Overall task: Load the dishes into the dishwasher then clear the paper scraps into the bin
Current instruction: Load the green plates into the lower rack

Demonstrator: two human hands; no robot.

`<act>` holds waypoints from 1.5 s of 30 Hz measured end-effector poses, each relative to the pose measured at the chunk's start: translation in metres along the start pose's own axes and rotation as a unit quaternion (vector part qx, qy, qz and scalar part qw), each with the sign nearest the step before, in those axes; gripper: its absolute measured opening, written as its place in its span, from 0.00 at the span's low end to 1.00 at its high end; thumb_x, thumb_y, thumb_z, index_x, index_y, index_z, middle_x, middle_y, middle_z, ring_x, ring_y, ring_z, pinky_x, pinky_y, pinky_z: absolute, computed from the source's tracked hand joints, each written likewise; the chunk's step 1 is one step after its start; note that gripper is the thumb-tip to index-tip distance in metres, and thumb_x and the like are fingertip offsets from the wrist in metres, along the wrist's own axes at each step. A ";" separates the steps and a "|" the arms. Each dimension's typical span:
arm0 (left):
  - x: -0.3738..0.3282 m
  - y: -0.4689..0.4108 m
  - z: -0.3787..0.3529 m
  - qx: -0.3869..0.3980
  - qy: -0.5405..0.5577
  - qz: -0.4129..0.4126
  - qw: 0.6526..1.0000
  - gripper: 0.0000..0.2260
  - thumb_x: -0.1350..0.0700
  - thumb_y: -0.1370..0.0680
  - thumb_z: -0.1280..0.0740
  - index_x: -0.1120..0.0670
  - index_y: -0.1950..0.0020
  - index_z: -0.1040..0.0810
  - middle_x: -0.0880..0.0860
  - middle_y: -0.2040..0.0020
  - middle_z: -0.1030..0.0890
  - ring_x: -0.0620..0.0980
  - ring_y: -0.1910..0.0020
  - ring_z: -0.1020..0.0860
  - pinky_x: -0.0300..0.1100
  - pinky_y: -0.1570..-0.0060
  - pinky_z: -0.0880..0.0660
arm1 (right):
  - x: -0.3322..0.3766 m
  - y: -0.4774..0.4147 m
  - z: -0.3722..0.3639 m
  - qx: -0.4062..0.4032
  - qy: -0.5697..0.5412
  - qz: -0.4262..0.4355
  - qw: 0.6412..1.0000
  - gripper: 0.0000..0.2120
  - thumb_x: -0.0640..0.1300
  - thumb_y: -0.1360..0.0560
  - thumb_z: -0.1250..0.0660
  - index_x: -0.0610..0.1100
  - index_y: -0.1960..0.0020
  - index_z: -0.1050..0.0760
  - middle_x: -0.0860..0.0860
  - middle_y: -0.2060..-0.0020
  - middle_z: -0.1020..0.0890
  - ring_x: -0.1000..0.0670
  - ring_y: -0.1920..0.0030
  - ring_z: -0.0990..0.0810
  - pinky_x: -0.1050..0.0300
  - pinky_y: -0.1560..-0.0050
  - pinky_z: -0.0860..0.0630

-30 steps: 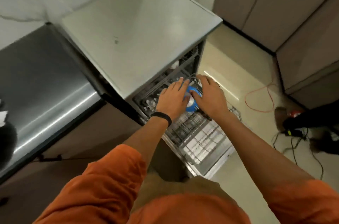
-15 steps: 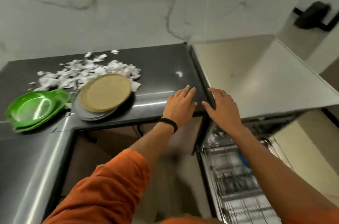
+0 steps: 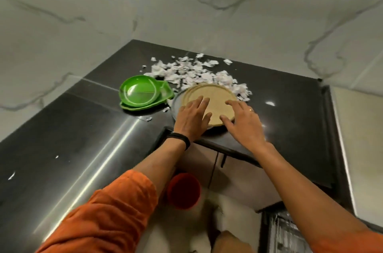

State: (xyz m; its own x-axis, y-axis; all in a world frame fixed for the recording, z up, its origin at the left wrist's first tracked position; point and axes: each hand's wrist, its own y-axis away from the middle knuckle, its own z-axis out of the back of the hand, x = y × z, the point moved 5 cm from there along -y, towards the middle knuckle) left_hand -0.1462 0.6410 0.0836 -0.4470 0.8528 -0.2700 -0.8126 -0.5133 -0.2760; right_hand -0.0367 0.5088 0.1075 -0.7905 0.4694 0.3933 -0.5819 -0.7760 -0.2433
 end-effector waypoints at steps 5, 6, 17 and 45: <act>0.069 -0.012 0.008 -0.026 -0.030 0.074 0.996 0.23 0.47 0.19 0.37 0.53 0.25 0.31 0.55 0.27 0.27 0.57 0.32 0.26 0.55 0.39 0.26 | 0.043 -0.069 -0.054 0.048 -0.024 0.080 0.995 0.24 0.57 0.23 0.32 0.49 0.30 0.27 0.47 0.35 0.22 0.43 0.39 0.22 0.45 0.44 0.23; 0.081 -0.014 0.008 -0.030 -0.033 0.091 0.995 0.23 0.47 0.19 0.37 0.52 0.25 0.31 0.56 0.27 0.27 0.57 0.32 0.26 0.56 0.38 0.26 | 0.052 -0.082 -0.064 0.057 -0.022 0.094 0.994 0.24 0.57 0.23 0.32 0.48 0.31 0.27 0.46 0.36 0.22 0.42 0.39 0.22 0.45 0.45 0.22; 0.184 -0.024 0.018 -0.059 -0.091 0.292 0.950 0.19 0.49 0.19 0.36 0.53 0.28 0.26 0.54 0.30 0.23 0.55 0.33 0.25 0.52 0.40 0.26 | 0.146 -0.210 -0.180 0.195 -0.034 0.287 0.937 0.18 0.39 0.23 0.36 0.46 0.33 0.24 0.44 0.41 0.22 0.38 0.43 0.21 0.46 0.46 0.24; 0.218 -0.069 0.024 -0.057 -0.157 0.290 0.942 0.27 0.62 0.32 0.27 0.46 0.34 0.23 0.50 0.35 0.21 0.54 0.30 0.30 0.60 0.31 0.36 | 0.134 -0.225 -0.178 -0.010 0.013 0.465 0.885 0.03 0.39 0.20 0.36 0.46 0.48 0.27 0.50 0.57 0.23 0.47 0.57 0.23 0.49 0.47 0.29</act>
State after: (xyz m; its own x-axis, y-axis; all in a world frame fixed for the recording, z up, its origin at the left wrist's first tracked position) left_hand -0.1960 0.8644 0.0663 -0.9068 0.4028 -0.1239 -0.3603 -0.8935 -0.2681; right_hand -0.0457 0.8206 0.0574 -0.9331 -0.3595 -0.0049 0.3200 -0.8244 -0.4669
